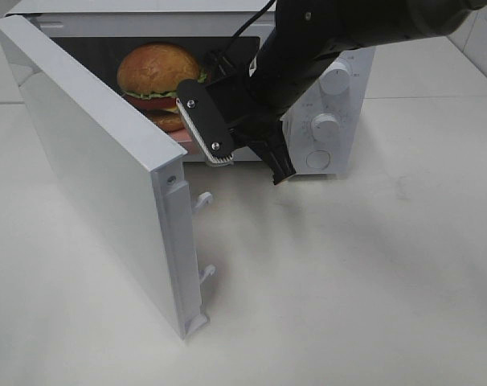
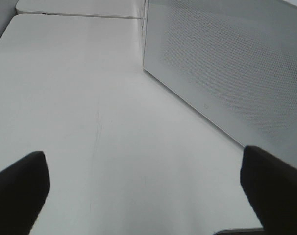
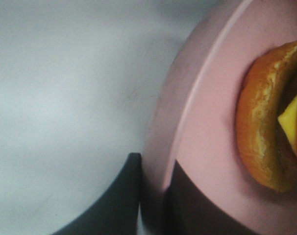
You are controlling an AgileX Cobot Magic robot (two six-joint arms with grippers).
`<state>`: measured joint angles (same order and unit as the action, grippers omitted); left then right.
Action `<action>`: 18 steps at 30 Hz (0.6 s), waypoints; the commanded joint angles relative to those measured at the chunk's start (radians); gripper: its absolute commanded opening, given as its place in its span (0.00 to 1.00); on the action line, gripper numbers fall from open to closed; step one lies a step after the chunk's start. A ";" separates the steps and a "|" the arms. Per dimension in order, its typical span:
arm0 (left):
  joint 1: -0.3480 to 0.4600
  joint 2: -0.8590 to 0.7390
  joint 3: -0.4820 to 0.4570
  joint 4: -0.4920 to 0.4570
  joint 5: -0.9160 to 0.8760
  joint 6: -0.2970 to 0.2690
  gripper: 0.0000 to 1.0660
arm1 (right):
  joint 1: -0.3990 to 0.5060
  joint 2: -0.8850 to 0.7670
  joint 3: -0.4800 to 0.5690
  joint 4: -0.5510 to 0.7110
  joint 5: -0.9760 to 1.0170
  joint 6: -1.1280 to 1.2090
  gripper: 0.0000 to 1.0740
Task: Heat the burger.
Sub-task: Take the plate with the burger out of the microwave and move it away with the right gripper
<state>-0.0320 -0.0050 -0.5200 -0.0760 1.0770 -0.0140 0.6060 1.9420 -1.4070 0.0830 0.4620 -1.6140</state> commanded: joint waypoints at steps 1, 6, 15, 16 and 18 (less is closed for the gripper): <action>0.004 -0.017 0.003 -0.002 -0.010 0.001 0.92 | -0.031 -0.089 0.051 0.000 -0.042 -0.012 0.00; 0.004 -0.017 0.003 -0.002 -0.010 0.001 0.92 | -0.032 -0.144 0.117 0.000 -0.041 -0.013 0.00; 0.004 -0.017 0.003 -0.002 -0.010 0.001 0.92 | -0.032 -0.296 0.292 -0.001 -0.049 -0.013 0.00; 0.004 -0.017 0.003 -0.002 -0.010 0.001 0.92 | -0.032 -0.296 0.292 -0.001 -0.049 -0.013 0.00; 0.004 -0.017 0.003 -0.002 -0.010 0.001 0.92 | -0.032 -0.335 0.331 -0.003 -0.049 -0.012 0.00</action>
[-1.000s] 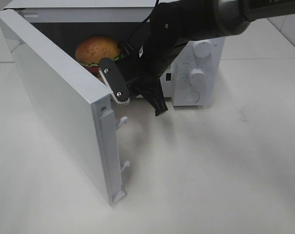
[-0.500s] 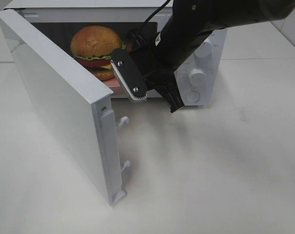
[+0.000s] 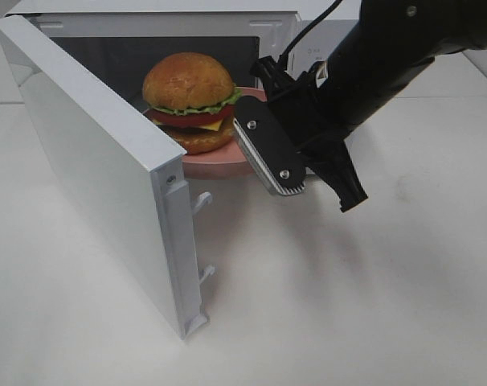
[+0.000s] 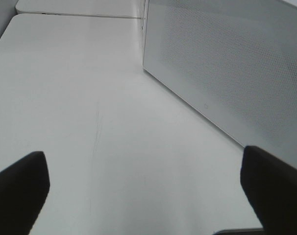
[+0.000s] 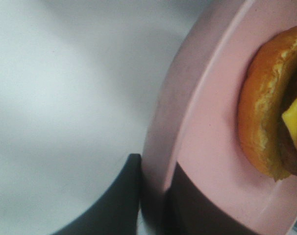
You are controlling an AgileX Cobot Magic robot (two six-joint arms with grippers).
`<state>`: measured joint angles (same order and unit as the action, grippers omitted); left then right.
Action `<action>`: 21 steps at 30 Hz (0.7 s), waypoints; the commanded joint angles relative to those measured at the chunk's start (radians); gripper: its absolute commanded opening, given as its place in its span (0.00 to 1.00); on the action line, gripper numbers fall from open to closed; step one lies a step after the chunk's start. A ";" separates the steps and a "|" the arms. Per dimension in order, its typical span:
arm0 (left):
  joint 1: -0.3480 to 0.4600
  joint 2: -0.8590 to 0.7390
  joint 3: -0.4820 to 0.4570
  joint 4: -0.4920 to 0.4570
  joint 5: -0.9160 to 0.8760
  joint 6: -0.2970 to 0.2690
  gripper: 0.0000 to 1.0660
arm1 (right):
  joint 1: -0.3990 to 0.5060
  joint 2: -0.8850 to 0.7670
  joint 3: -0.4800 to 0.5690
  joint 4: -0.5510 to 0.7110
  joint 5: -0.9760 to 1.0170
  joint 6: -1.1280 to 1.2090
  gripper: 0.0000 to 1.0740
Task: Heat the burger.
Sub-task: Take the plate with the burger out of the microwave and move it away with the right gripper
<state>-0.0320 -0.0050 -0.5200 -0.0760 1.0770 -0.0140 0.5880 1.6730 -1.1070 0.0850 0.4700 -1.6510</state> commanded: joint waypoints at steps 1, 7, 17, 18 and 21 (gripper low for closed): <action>0.004 -0.017 0.003 -0.002 -0.010 0.001 0.92 | -0.014 -0.106 0.071 -0.006 -0.057 0.025 0.00; 0.004 -0.017 0.003 -0.002 -0.010 0.001 0.92 | -0.013 -0.226 0.188 -0.014 -0.056 0.041 0.00; 0.004 -0.017 0.003 -0.002 -0.010 0.001 0.92 | -0.013 -0.464 0.397 -0.040 -0.047 0.058 0.00; 0.004 -0.017 0.003 -0.002 -0.010 0.001 0.92 | -0.013 -0.513 0.428 -0.065 -0.030 0.084 0.00; 0.004 -0.017 0.003 -0.002 -0.010 0.001 0.92 | -0.013 -0.532 0.439 -0.076 -0.022 0.096 0.00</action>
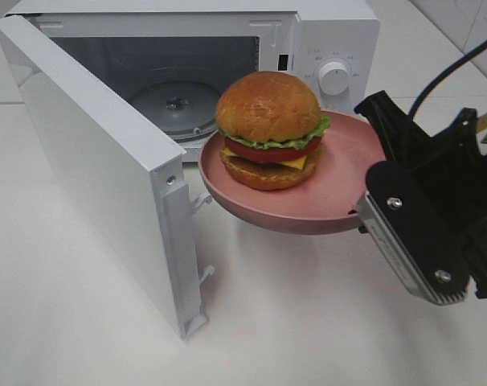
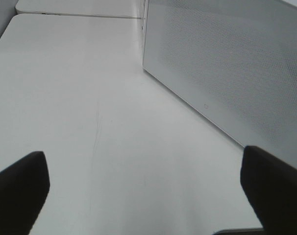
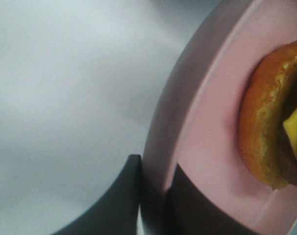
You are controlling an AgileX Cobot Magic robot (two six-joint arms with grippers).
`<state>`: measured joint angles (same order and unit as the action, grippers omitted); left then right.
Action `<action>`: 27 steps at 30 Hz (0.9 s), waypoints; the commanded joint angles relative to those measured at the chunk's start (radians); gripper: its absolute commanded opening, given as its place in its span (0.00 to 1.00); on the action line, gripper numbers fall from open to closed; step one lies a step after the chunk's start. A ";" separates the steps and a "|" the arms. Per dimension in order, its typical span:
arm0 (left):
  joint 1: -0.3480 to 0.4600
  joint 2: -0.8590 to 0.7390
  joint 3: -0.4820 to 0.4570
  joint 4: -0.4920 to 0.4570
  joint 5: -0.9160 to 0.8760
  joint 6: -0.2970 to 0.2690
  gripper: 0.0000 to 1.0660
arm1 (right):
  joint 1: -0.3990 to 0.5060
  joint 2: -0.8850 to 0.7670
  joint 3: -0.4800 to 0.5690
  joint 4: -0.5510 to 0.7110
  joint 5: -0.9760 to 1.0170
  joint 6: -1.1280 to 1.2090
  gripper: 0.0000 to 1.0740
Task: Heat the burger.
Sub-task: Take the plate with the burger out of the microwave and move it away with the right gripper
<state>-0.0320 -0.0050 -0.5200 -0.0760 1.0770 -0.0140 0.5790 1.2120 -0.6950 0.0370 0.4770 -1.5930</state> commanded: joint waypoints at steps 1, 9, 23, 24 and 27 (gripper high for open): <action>0.004 -0.017 0.003 -0.002 -0.010 0.001 0.92 | -0.004 -0.115 0.050 -0.048 -0.007 0.056 0.00; 0.004 -0.017 0.003 -0.002 -0.010 0.001 0.92 | -0.004 -0.279 0.109 -0.077 0.074 0.121 0.00; 0.004 -0.017 0.003 -0.002 -0.010 0.001 0.92 | -0.004 -0.504 0.180 -0.200 0.212 0.307 0.00; 0.004 -0.017 0.003 -0.002 -0.010 0.001 0.92 | -0.004 -0.519 0.187 -0.203 0.225 0.317 0.00; 0.004 -0.017 0.003 -0.002 -0.010 0.001 0.92 | -0.004 -0.570 0.206 -0.212 0.270 0.346 0.00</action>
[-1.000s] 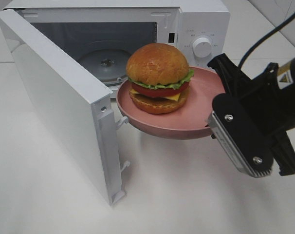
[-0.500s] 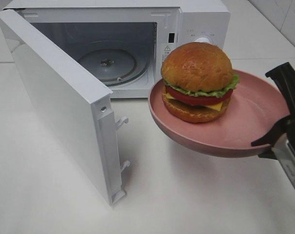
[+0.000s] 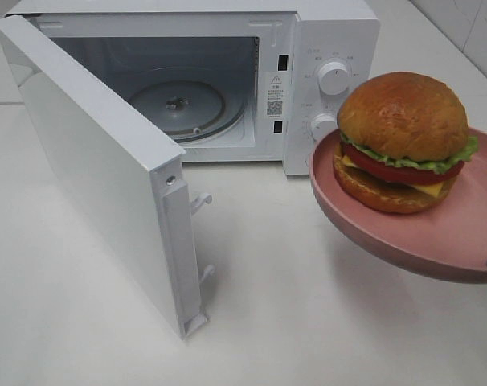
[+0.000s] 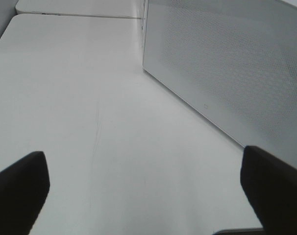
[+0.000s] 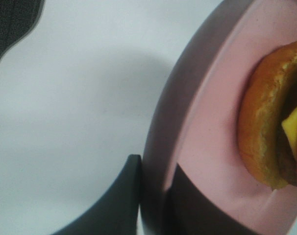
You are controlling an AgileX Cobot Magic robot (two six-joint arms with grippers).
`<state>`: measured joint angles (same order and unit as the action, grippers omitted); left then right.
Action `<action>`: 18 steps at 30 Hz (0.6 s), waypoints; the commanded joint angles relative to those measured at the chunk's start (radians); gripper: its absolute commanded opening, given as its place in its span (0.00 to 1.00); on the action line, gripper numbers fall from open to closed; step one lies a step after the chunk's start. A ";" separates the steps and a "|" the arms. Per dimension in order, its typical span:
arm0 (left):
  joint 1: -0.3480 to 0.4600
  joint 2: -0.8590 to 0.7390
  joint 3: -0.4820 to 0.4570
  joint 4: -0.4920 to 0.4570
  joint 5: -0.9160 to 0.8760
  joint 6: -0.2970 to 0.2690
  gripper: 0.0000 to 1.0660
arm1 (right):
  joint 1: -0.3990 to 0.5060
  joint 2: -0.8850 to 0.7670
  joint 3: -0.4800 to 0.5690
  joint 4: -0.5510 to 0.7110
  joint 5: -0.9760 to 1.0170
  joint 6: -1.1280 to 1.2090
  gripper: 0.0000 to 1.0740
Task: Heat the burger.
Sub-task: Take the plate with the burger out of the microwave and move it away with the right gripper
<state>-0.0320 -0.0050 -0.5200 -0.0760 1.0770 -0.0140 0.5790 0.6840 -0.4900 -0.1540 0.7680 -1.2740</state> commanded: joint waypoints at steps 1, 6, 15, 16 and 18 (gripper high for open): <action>0.004 -0.017 0.003 -0.002 -0.010 0.001 0.92 | -0.004 -0.054 0.005 -0.028 -0.010 0.031 0.00; 0.004 -0.017 0.003 -0.002 -0.010 0.001 0.92 | -0.004 -0.090 0.009 -0.060 0.038 0.077 0.00; 0.004 -0.017 0.003 -0.002 -0.010 0.001 0.92 | -0.004 -0.095 0.009 -0.154 0.073 0.170 0.00; 0.004 -0.017 0.003 -0.002 -0.010 0.001 0.92 | -0.004 -0.095 0.009 -0.166 0.073 0.202 0.00; 0.004 -0.017 0.003 -0.002 -0.010 0.001 0.92 | -0.004 -0.095 0.009 -0.168 0.073 0.222 0.00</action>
<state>-0.0320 -0.0050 -0.5200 -0.0760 1.0770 -0.0140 0.5790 0.5990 -0.4720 -0.2890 0.8950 -1.0730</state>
